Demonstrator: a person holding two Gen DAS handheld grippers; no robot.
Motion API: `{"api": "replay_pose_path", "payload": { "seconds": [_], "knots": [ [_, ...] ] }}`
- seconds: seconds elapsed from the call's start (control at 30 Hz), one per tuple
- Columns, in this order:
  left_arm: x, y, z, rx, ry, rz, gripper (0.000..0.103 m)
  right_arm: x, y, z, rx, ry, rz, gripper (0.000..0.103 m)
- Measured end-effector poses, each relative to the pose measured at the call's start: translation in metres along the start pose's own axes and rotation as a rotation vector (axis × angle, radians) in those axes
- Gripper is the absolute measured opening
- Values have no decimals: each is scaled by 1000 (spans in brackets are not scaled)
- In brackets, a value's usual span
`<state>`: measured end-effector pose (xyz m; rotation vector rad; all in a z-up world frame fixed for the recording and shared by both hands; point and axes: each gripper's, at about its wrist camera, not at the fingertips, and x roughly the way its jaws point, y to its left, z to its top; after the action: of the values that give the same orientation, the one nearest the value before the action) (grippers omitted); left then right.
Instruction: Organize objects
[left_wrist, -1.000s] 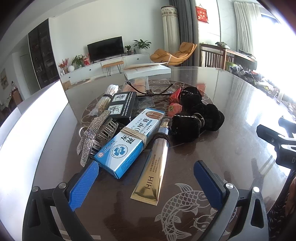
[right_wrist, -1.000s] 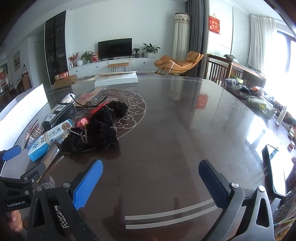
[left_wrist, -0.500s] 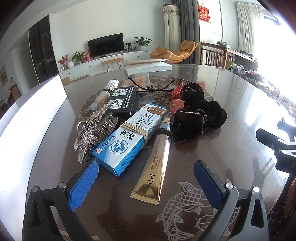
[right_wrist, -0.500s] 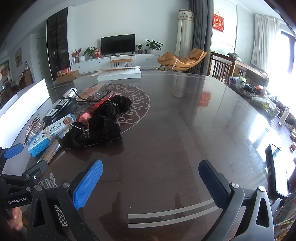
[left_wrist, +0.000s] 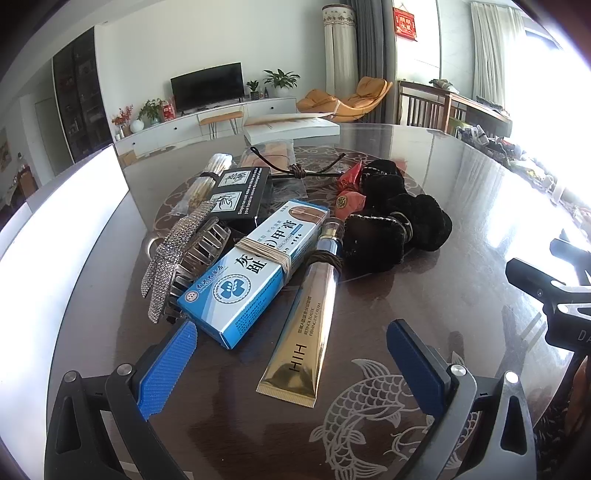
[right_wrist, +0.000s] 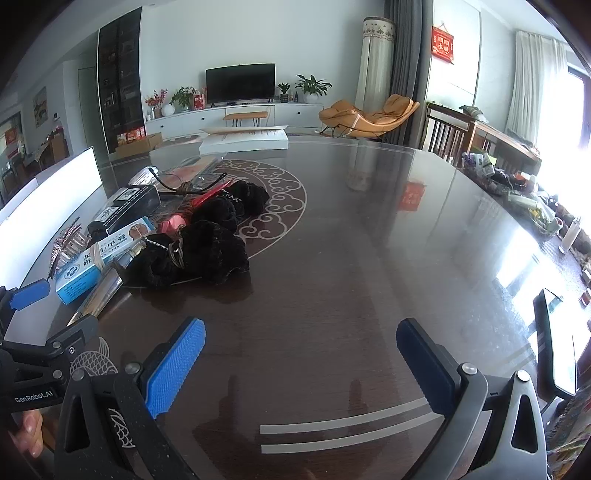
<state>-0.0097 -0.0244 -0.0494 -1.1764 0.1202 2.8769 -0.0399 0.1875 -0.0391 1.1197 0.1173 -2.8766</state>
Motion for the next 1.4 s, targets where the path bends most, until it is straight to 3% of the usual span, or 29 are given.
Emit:
{"api": "replay_pose_path", "payload": {
  "seconds": [1.13, 1.4],
  "knots": [
    [8, -10, -1, 44, 54, -6, 103, 22, 6, -7, -6, 101, 23, 103],
    [9, -10, -1, 47, 58, -5, 103, 20, 6, -4, 8, 85, 28, 103]
  ]
}}
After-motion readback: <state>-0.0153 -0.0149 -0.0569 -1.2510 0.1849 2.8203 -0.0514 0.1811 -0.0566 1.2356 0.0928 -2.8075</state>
